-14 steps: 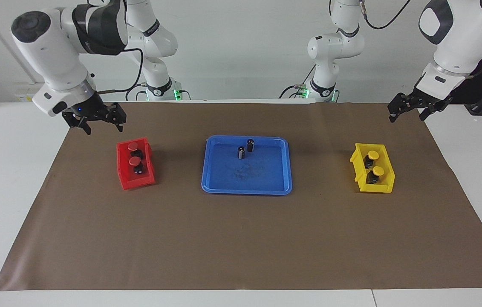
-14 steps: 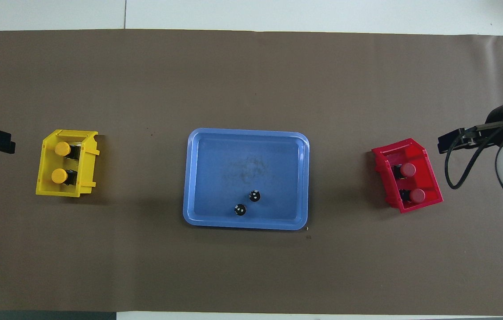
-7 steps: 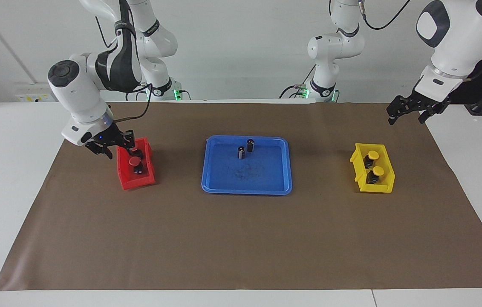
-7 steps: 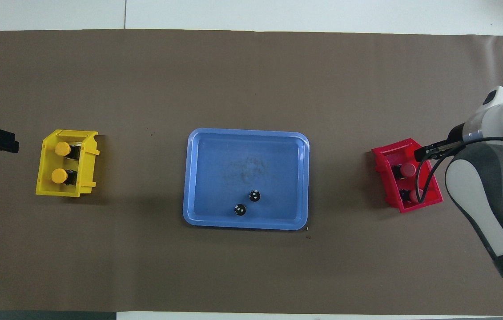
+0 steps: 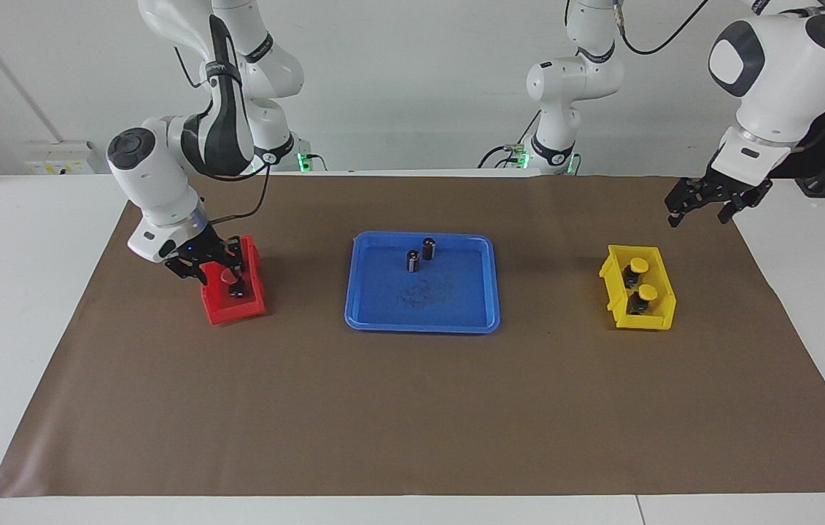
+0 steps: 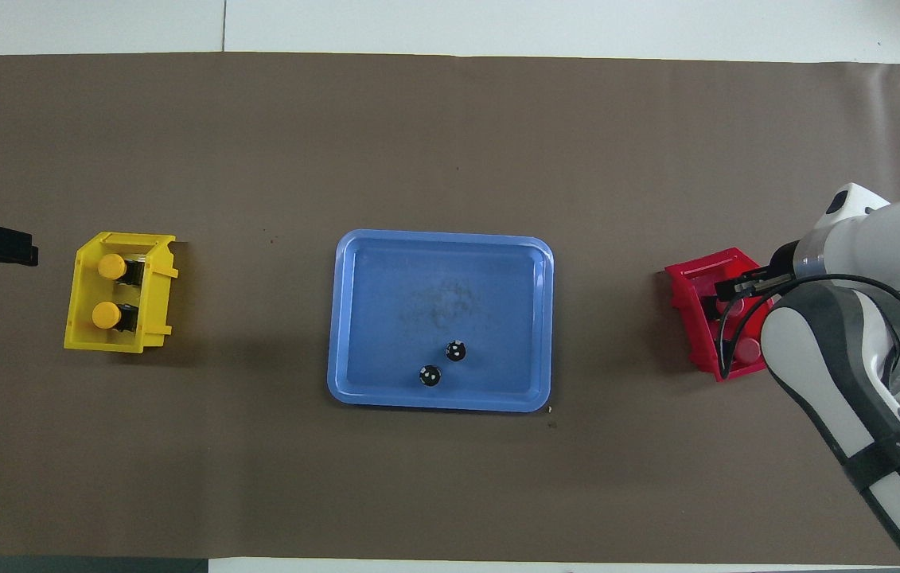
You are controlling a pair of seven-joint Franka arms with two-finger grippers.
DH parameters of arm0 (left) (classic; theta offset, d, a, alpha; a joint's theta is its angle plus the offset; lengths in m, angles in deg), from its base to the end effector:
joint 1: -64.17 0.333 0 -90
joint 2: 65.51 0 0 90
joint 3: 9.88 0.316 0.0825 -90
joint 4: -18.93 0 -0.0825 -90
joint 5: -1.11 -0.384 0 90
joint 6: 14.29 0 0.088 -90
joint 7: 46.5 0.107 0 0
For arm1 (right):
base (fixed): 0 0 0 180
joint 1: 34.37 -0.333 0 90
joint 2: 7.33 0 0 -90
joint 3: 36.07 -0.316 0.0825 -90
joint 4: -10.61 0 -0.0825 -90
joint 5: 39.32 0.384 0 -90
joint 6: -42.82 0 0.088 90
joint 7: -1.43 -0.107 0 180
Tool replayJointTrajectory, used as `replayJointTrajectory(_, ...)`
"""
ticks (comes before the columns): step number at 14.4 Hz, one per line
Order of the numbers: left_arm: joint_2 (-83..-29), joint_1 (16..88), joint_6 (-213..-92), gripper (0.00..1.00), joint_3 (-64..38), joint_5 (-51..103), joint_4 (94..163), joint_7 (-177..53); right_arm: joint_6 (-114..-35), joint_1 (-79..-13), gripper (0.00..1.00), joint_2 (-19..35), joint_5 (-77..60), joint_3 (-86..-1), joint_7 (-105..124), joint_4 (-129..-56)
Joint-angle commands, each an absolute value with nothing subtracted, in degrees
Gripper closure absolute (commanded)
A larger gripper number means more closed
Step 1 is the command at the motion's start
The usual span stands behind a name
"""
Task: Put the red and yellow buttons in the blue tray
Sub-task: 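Reach the right gripper into the red holder and grasp a red button, then carry the red button to the tray while the left gripper grasps a yellow button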
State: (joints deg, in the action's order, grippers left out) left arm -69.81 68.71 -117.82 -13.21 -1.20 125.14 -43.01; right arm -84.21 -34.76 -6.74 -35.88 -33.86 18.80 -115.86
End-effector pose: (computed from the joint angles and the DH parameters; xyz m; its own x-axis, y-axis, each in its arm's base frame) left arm 0.5422 0.0140 0.5513 0.9985 -0.0491 0.0252 -0.0479 -0.9978 -0.0454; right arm 0.5297 -0.0149 0.3756 0.9725 0.2328 0.0129 0.2331 -0.9714 -0.0457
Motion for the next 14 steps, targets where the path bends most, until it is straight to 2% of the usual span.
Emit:
replayJointTrajectory(1,-68.0,68.4,-123.0,0.05,-13.5,-2.1,128.7,-42.6,-85.8,-34.2,0.35,-7.6,-34.4,-34.1,22.0,-118.1)
replayJointTrajectory(3,-66.3,68.3,-127.8,0.08,-13.6,-2.1,131.7,-42.6,-87.4,-33.9,0.37,-7.9,-34.4,-34.1,23.1,-119.6)
replayJointTrajectory(5,-63.9,68.6,-130.6,0.17,-13.5,-1.8,132.3,-42.6,-88.7,-34.2,0.38,-8.0,-34.4,-34.1,23.1,-120.7)
replayJointTrajectory(9,-61.0,68.5,-134.2,0.28,-13.4,1.7,133.5,-44.6,-89.0,-33.9,0.38,-7.9,-34.4,-34.1,23.3,-121.2)
replayJointTrajectory(11,-61.0,68.5,-136.3,0.30,-13.4,1.7,135.0,-44.8,-89.1,-34.0,0.38,-7.9,-34.4,-34.1,23.3,-121.5)
replayJointTrajectory(14,-60.5,68.4,-136.8,0.31,-13.4,1.7,135.1,-45.5,-89.3,-34.0,0.46,-7.9,-34.4,-34.1,23.3,-121.8)
